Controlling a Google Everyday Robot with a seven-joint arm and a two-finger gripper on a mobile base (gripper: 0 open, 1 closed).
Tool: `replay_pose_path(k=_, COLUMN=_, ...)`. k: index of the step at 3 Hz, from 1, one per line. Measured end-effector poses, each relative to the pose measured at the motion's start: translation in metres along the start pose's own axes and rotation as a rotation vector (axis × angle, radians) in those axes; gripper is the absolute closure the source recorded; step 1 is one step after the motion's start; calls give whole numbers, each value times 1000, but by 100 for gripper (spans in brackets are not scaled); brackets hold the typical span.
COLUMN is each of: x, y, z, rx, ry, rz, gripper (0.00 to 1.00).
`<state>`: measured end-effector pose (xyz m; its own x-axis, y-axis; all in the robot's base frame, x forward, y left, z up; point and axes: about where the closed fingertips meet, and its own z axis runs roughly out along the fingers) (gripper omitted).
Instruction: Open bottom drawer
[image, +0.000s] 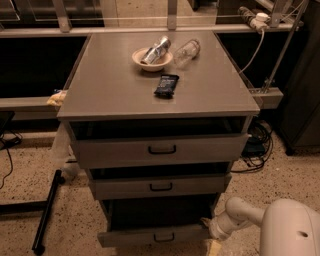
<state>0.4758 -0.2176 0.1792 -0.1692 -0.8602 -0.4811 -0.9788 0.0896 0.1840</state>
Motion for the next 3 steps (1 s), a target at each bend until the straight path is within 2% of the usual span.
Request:
replay_pose_path(k=1, x=2, y=38, z=-8, rx=-44, ry=-17, rz=41, gripper=0)
replay_pose_path(k=2, x=2, y=97, z=-19, rx=-124, ry=-30, rz=102, gripper=0)
replay_pose_path(k=3, x=2, y=97, z=-19, rx=-124, ry=-30, rz=102, gripper=0)
